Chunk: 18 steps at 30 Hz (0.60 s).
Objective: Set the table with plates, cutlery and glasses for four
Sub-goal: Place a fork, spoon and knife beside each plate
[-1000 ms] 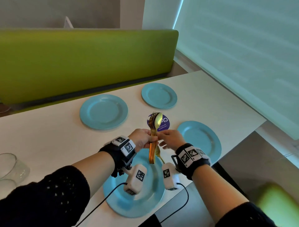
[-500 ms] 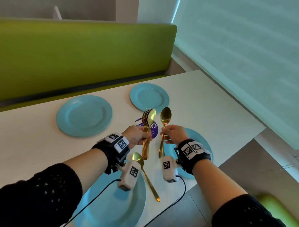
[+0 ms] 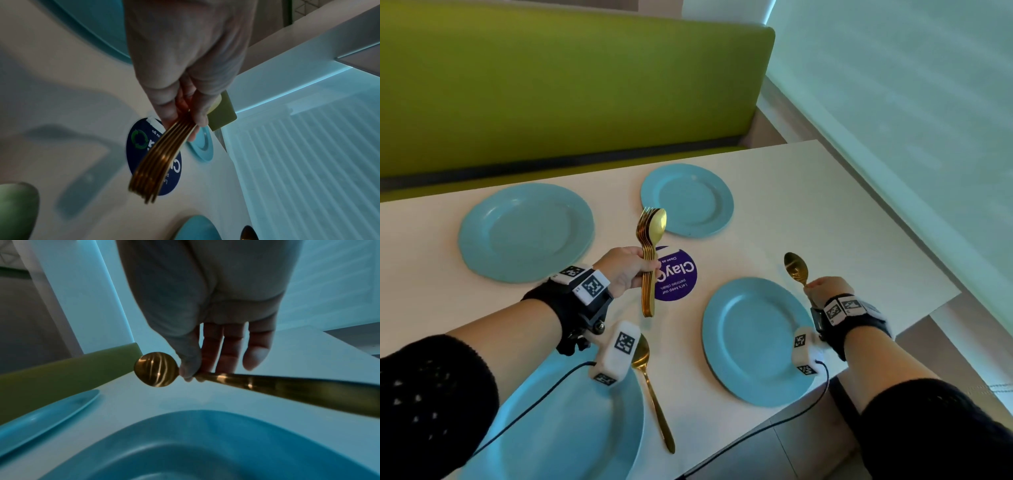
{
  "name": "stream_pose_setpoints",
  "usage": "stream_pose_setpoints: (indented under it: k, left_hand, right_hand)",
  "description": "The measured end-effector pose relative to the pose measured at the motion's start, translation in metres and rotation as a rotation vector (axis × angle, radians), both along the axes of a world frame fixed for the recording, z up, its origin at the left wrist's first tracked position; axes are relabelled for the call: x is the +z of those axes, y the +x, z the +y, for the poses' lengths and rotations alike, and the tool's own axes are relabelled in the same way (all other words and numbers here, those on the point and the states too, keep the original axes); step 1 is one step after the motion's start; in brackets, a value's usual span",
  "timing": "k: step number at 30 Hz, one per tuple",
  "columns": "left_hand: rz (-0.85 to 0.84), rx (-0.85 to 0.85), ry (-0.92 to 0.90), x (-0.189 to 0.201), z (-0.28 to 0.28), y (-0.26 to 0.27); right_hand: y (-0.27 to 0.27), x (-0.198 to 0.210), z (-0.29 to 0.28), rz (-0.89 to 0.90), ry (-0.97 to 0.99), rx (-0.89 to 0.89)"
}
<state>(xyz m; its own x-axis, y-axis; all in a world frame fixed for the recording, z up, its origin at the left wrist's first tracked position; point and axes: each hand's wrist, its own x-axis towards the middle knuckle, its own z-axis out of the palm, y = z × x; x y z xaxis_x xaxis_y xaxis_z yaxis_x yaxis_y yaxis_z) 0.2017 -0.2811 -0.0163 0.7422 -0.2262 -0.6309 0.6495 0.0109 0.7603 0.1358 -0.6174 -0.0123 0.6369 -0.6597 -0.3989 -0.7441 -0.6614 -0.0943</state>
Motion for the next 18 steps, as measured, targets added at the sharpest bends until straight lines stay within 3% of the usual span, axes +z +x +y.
stream_pose_setpoints:
  k: [18]
  left_hand:
    - [0.021,-0.004,0.029,-0.003,-0.008,-0.012]
  right_hand:
    - [-0.016,-0.031,-0.019,0.188,-0.138,0.157]
